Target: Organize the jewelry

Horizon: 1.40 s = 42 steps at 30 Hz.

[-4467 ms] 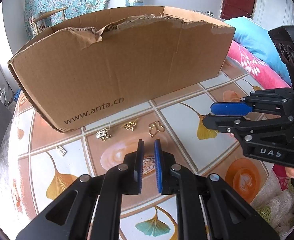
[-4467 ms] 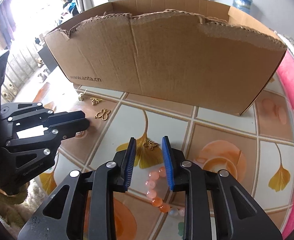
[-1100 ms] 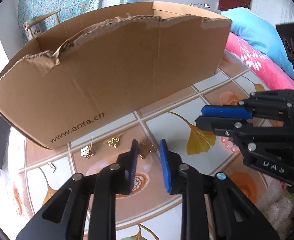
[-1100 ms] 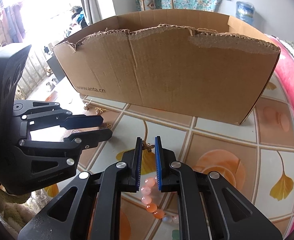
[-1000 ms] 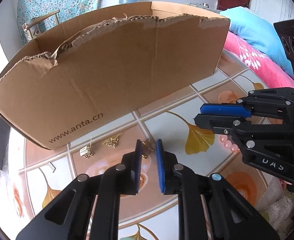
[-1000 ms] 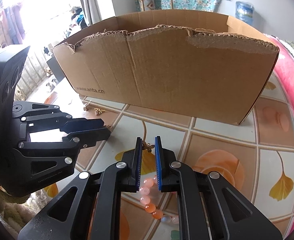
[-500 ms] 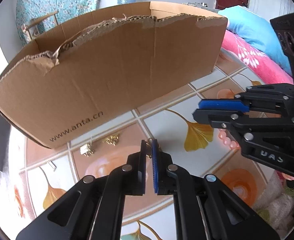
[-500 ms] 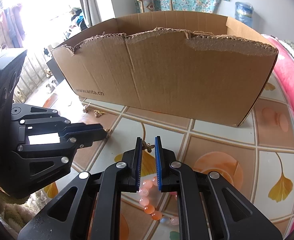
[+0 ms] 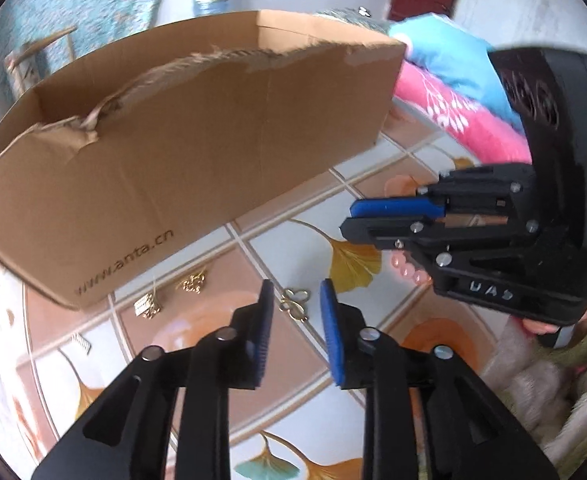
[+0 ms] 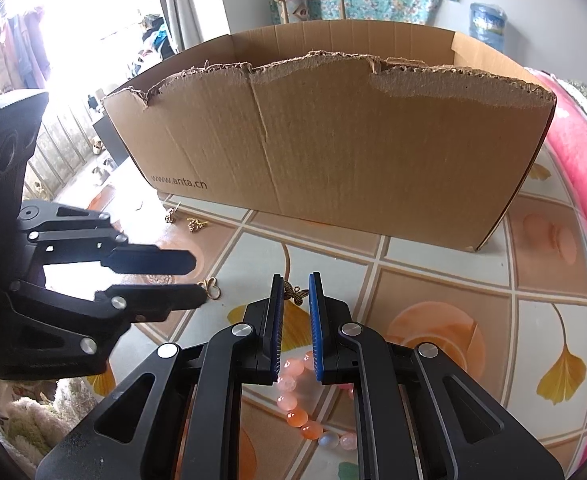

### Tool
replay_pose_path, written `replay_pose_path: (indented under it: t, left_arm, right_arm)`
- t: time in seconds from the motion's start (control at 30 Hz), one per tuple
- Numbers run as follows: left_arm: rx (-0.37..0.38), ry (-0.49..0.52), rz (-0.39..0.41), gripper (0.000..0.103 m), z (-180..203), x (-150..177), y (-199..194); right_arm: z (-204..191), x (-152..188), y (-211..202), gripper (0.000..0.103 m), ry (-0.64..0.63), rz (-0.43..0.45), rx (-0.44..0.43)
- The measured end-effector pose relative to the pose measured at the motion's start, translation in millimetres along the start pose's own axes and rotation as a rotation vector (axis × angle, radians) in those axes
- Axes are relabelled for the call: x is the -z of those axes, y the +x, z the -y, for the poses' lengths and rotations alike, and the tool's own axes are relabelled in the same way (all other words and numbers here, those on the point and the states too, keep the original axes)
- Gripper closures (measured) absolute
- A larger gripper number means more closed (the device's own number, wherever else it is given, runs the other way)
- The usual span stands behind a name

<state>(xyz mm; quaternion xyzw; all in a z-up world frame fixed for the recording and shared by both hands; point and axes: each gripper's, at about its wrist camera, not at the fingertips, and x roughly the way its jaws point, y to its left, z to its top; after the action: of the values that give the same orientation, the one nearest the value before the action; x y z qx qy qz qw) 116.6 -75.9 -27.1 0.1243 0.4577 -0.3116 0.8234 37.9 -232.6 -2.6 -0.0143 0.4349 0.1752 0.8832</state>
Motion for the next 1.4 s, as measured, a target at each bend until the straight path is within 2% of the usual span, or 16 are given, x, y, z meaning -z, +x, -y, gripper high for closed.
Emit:
replay_pose_path:
  t: [0.07,0.27,0.43,0.53,0.87,0.9,1.17,1.4]
  left_arm:
    - [-0.011,0.038,-0.023,0.074,2.0,-0.5,6.8]
    - [-0.041,0.1,-0.024,0.074,4.9,-4.1,13.3]
    - [-0.041,0.126,-0.039,0.087,14.5,-7.8,17.1]
    - [-0.046,0.129,-0.04,0.091,15.1,-8.2,16.7]
    - [-0.08,0.148,-0.02,0.092,21.1,-6.5,15.0]
    - [-0.084,0.152,-0.018,0.103,21.4,-6.3,14.6]
    - [-0.071,0.133,-0.024,0.103,16.2,-5.7,12.4]
    - [-0.042,0.059,-0.055,0.102,6.4,-0.9,8.6]
  right_arm:
    - [0.3,-0.8,0.1,0.093,0.001,0.002,0.002]
    - [2.3,-0.7,1.9,0.093,0.006,0.002,0.0]
    - [4.3,-0.6,2.2,0.093,0.007,0.002,-0.003]
    - [5.0,-1.2,1.6,0.093,0.007,0.006,-0.005]
    - [8.7,1.6,-1.8,0.093,0.009,0.013,-0.005]
    - [8.5,1.3,-1.2,0.093,0.008,0.012,-0.005]
    - [10.3,0.5,-2.9,0.093,0.009,0.017,-0.003]
    - [11.5,-0.1,-2.6,0.093,0.011,0.015,-0.007]
